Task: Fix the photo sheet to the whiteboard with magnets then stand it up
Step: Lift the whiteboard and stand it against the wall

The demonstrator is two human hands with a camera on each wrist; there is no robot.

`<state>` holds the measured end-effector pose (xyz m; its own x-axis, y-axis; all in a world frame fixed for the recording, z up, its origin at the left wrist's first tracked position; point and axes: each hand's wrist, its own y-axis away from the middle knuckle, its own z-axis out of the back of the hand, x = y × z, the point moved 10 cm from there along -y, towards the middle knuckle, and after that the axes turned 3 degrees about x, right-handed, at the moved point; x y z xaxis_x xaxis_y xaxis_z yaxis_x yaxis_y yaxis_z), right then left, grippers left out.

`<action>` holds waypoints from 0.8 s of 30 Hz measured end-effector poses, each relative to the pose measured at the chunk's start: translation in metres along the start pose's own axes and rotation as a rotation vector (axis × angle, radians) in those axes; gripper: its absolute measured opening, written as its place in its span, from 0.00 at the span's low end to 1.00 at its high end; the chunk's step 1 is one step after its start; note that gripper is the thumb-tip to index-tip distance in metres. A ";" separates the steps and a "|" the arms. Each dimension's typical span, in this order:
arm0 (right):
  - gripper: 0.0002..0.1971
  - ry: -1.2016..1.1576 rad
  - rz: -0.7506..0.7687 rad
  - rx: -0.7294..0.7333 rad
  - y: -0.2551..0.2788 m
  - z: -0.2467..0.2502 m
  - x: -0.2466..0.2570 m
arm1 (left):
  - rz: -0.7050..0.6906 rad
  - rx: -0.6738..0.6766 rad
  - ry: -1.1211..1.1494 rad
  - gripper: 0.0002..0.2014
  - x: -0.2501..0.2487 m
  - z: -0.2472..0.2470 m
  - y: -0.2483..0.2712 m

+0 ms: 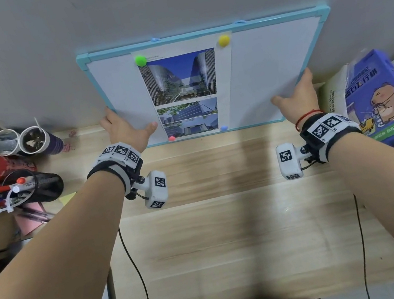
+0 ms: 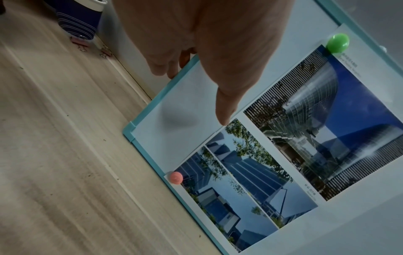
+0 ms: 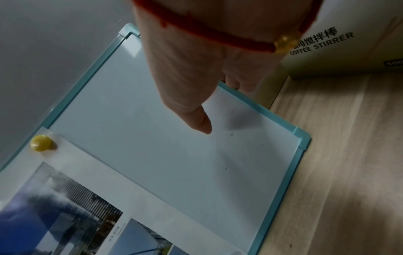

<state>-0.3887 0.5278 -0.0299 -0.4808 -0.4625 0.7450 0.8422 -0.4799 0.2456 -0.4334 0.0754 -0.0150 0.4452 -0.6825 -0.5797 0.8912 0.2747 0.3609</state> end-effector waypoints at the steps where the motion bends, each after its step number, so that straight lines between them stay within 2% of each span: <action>1: 0.38 -0.002 -0.009 0.001 0.001 0.001 0.000 | 0.006 0.003 -0.001 0.58 0.001 0.001 0.001; 9: 0.39 0.005 -0.089 -0.001 0.011 0.000 -0.005 | 0.058 0.069 -0.030 0.54 0.009 0.003 0.011; 15: 0.34 -0.028 -0.013 -0.054 0.011 0.010 0.013 | -0.012 0.010 0.013 0.46 -0.002 0.014 0.011; 18: 0.38 -0.031 0.018 -0.049 0.003 0.014 0.026 | -0.048 0.016 0.027 0.42 -0.008 0.015 0.009; 21: 0.43 -0.001 -0.001 -0.027 -0.003 0.014 0.030 | -0.069 0.028 0.035 0.43 -0.011 0.014 0.004; 24: 0.45 -0.009 -0.006 -0.012 -0.004 0.010 0.025 | -0.071 0.045 0.046 0.49 -0.010 0.011 0.001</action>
<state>-0.4015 0.5256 -0.0061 -0.4837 -0.4529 0.7489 0.8363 -0.4916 0.2428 -0.4384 0.0753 -0.0007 0.3856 -0.6670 -0.6375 0.9163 0.1957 0.3494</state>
